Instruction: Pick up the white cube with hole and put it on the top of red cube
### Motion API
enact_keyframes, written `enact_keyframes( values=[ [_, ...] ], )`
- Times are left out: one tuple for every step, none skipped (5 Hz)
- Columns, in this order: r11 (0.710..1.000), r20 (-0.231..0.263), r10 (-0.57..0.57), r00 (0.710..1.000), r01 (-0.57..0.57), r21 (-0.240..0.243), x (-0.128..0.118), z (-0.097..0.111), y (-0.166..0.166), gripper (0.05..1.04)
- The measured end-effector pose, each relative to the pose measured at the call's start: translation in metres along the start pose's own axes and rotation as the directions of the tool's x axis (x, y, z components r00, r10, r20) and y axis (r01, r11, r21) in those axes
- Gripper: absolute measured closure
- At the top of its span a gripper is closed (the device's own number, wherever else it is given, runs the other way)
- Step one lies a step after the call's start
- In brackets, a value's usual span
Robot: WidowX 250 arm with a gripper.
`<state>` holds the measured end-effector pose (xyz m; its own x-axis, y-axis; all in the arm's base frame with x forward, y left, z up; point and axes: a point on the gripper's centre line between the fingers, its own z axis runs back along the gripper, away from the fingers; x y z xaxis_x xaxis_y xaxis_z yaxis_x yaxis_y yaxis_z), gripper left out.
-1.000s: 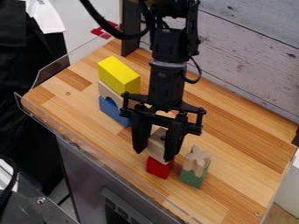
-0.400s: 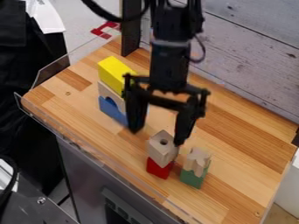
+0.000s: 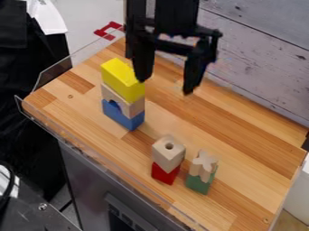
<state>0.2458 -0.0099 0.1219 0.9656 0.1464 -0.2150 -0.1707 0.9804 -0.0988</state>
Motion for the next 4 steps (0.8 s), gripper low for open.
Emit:
enact_keyframes(
  values=[
    [1.000,0.006,-0.003,1.000,0.003,0.030,0.007,0.003,0.014,0.083],
    [0.999,0.023,-0.005,1.000,0.003,0.045,0.011,0.010,0.028,0.083],
    [0.998,0.050,0.000,0.999,-0.003,0.062,0.015,0.010,0.034,0.083],
    [0.998,0.049,0.003,0.999,-0.006,0.063,0.015,0.010,0.034,0.083]
  ],
)
